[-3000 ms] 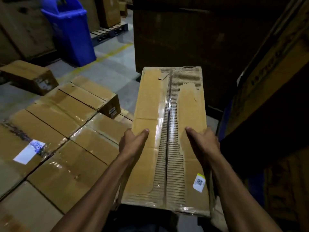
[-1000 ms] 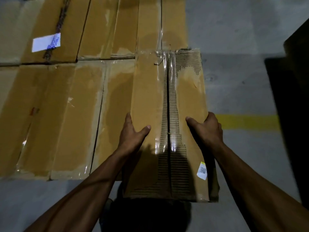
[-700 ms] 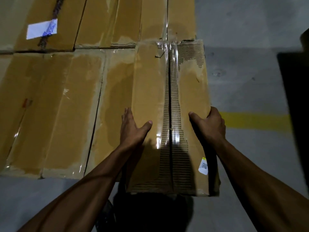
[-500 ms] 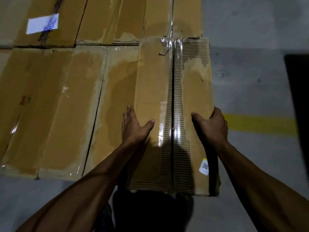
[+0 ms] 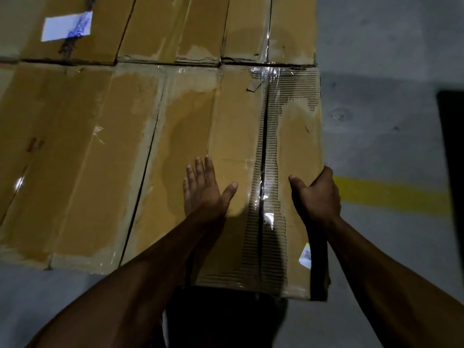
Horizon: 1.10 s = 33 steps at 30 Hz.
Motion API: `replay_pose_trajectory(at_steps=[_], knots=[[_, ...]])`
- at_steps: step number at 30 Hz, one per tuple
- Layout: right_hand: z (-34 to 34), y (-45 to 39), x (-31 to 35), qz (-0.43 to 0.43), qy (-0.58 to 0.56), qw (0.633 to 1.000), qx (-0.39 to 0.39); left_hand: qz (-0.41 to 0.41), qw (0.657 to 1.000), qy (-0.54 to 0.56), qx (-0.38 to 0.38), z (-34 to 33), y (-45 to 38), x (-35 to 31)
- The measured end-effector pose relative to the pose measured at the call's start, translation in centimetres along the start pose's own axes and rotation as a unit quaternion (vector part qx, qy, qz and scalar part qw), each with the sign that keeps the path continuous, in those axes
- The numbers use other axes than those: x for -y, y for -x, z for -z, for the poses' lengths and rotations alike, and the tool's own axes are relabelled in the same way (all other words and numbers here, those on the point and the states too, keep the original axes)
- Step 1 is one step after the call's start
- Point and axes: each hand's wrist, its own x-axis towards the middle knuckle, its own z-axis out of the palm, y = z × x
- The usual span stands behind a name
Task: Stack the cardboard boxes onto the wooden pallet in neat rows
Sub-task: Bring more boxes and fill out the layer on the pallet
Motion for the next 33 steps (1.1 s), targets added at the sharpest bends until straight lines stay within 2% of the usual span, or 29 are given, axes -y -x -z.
replay_pose_trajectory(at_steps=[4, 6, 9, 13, 18, 22, 24, 28, 33], knots=[[0.3, 0.8, 0.1, 0.020, 0.032, 0.999, 0.010, 0.002, 0.998, -0.041, 0.045, 1.1, 0.1, -0.2], [0.4, 2.4, -0.2, 0.058, 0.088, 0.994, 0.013, -0.008, 0.996, -0.068, 0.060, 1.8, 0.4, 0.0], [0.3, 6.0, -1.7, 0.119, 0.184, 0.975, 0.036, -0.051, 0.990, -0.104, 0.084, 2.6, 2.2, 1.0], [0.8, 10.5, -4.5, 0.154, 0.261, 0.949, 0.090, -0.105, 0.978, -0.129, 0.123, 2.7, 6.1, 3.3], [1.7, 14.0, -6.2, 0.167, 0.338, 0.914, 0.147, -0.185, 0.965, -0.157, 0.102, 1.5, 10.8, 7.3], [1.3, 15.8, -6.6, 0.159, 0.365, 0.902, 0.168, -0.223, 0.933, -0.243, 0.141, 1.3, 12.1, 10.4], [1.1, 16.0, -6.6, 0.158, 0.372, 0.899, 0.167, -0.275, 0.917, -0.264, 0.121, 1.6, 12.4, 10.9], [0.7, 16.0, -6.4, 0.157, 0.380, 0.899, 0.155, -0.340, 0.909, -0.242, 0.025, 1.6, 12.7, 11.1], [0.5, 15.8, -6.4, 0.151, 0.375, 0.903, 0.147, -0.377, 0.889, -0.258, 0.036, 1.8, 11.8, 11.5]])
